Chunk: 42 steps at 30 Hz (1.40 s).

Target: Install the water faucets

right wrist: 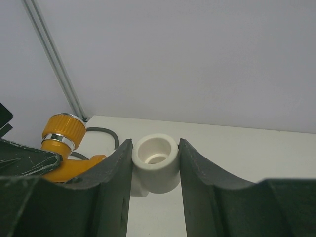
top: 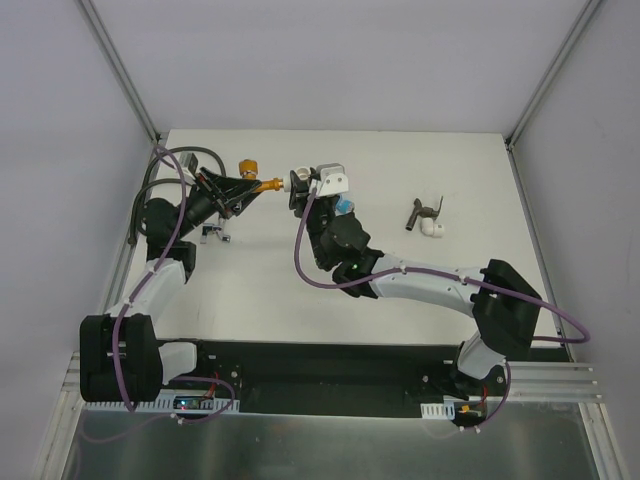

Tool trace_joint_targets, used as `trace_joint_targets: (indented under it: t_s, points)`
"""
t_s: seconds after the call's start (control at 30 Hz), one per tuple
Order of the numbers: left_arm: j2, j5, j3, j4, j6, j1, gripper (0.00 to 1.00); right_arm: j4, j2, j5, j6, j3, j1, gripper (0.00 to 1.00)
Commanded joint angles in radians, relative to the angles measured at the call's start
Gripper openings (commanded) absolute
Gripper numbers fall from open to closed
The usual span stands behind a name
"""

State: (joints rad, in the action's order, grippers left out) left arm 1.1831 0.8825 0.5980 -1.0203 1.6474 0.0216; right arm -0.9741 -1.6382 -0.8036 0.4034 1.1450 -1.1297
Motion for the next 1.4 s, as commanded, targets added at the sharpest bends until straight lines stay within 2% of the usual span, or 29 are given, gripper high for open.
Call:
trace_joint_targets:
  t_s: [0.0,0.5,1.37]
  points:
    - [0.013,0.042,0.049,-0.145,0.051,0.0,0.0,-0.014,0.044,0.05,-0.041,0.016,-0.004,0.02]
    - [0.049,0.047,0.046,-0.216,0.086,-0.014,0.0,0.029,0.054,0.057,-0.113,0.004,0.01,0.02]
    - [0.044,0.073,0.071,-0.173,0.04,-0.018,0.0,0.121,0.063,0.098,-0.093,0.036,0.008,0.02]
